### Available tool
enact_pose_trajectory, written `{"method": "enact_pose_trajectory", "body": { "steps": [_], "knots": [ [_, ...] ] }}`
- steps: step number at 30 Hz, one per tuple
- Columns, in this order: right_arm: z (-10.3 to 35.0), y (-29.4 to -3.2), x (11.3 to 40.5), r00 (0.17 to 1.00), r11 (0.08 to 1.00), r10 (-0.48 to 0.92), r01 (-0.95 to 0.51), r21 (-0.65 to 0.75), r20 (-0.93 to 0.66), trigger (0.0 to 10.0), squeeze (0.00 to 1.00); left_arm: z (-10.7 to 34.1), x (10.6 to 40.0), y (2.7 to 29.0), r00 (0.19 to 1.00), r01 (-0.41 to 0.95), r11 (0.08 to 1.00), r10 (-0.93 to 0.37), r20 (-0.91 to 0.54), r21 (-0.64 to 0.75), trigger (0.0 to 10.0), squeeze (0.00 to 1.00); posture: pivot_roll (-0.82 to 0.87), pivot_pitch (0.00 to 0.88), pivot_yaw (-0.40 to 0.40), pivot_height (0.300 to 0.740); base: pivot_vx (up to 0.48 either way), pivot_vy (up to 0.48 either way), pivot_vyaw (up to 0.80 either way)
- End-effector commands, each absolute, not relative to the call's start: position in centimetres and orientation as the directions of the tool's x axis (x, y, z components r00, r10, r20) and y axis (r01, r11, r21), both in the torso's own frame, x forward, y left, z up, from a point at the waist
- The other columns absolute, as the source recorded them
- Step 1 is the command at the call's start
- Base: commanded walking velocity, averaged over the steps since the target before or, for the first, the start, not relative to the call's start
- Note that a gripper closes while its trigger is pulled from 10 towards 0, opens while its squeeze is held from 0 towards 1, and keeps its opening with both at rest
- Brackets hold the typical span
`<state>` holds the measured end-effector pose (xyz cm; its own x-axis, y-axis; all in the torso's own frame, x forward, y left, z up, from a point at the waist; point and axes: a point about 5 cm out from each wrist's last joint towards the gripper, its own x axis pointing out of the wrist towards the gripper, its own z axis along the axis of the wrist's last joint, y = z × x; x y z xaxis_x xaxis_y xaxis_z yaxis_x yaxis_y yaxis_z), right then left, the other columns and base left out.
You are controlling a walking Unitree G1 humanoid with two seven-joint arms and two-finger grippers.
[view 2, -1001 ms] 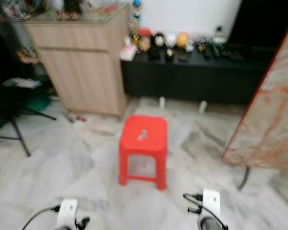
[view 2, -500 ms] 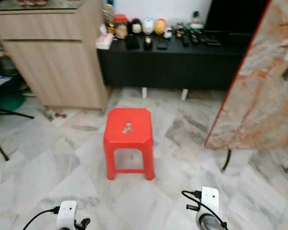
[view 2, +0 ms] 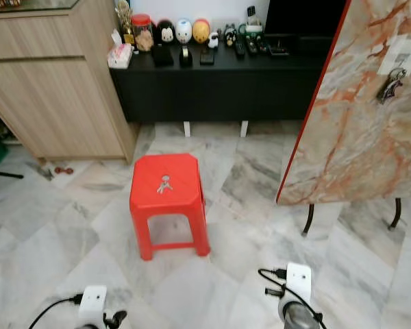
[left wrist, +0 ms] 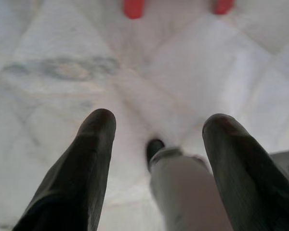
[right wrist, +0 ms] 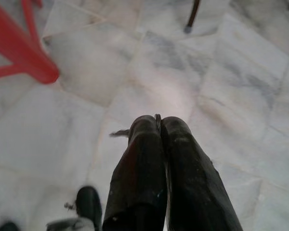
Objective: Hang keys on a hook
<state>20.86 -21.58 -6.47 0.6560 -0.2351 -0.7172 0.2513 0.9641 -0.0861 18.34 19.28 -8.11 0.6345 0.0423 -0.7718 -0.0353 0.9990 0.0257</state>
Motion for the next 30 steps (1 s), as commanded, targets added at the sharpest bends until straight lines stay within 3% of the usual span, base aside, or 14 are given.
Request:
{"method": "enact_pose_trajectory", "body": {
  "steps": [1, 21, 30],
  "knots": [
    [-6.4, -21.6, 20.94, 0.662, 0.964, -0.239, 0.25, -0.092, -0.71, 10.0, 0.0, -8.28, 17.92, 19.64, 0.621, -0.047, 0.999, 0.051, -0.782, 0.028, 10.0, 0.0, -0.07, 0.08, -0.018, 0.74, 0.0, 0.0, 0.0],
    [-6.44, -21.45, 20.91, 0.667, 0.966, -0.226, 0.249, -0.074, -0.71, 10.0, 0.0, -8.33, 17.86, 19.68, 0.612, -0.031, 0.999, 0.054, -0.789, 0.044, 10.0, 0.0, -0.07, 0.044, -0.022, 0.74, 0.0, 0.0, -0.08],
    [-6.49, -21.41, 20.84, 0.664, 0.966, -0.224, 0.246, -0.075, -0.714, 10.0, 0.0, -8.35, 17.82, 19.69, 0.61, -0.021, 0.999, 0.048, -0.791, 0.044, 10.0, 0.0, -0.07, 0.025, -0.02, 0.74, 0.0, -0.265, 0.0]
  ]
}}
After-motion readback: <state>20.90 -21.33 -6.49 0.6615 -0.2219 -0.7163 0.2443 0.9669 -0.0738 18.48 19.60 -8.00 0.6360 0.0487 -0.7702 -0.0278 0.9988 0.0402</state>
